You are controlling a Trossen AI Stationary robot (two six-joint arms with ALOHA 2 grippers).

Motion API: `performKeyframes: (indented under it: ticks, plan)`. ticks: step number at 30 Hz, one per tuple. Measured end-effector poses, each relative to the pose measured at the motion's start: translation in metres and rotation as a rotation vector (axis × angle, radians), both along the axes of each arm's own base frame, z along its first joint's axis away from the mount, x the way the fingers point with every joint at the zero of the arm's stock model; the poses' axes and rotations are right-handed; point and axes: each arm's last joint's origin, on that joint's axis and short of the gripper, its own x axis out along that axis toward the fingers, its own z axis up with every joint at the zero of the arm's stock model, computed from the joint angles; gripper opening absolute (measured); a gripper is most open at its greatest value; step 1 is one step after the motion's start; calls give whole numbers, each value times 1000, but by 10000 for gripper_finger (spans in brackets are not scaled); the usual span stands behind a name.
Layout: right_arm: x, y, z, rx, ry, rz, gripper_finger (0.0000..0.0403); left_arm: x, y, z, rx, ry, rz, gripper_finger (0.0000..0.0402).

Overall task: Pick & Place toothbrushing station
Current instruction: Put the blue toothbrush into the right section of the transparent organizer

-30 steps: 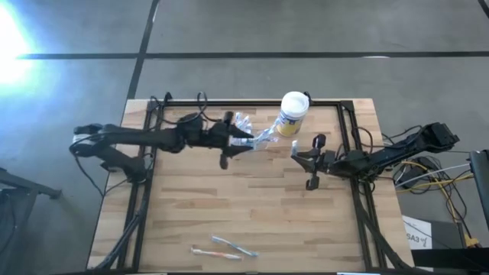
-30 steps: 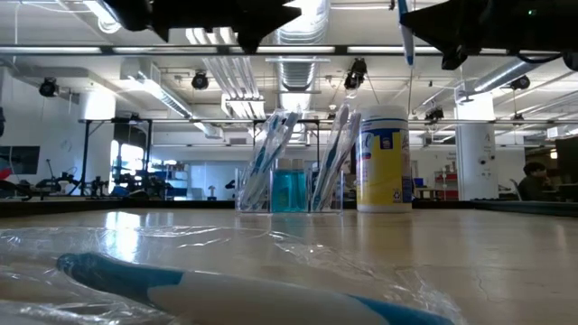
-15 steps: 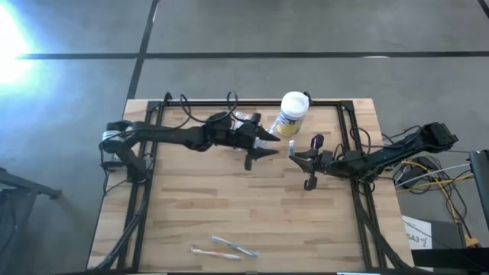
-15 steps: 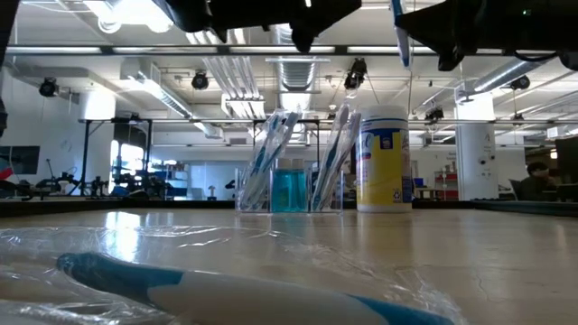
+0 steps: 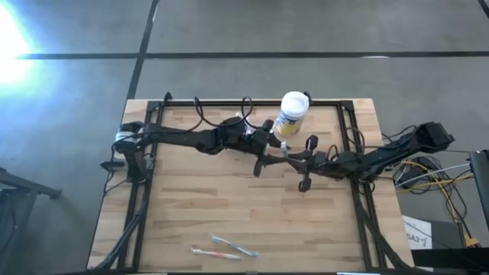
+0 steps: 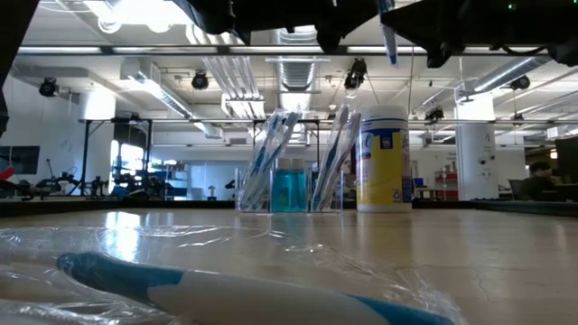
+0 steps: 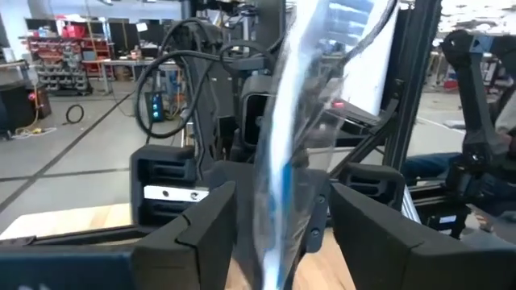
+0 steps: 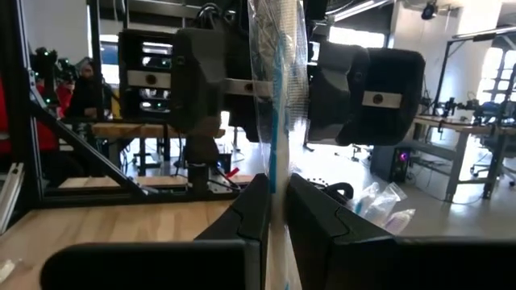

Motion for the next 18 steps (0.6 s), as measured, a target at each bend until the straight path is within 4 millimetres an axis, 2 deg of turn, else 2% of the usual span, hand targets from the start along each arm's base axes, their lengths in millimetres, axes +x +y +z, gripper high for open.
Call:
performKeyframes:
  ticks: [11,18]
  plan:
    - [6,1,2,-3,-1,-1,28,-8,-4,13,29,-35,-24,171]
    - [5,2,2,-3,0,1,28,-7,-4,8,48,7,-26,109]
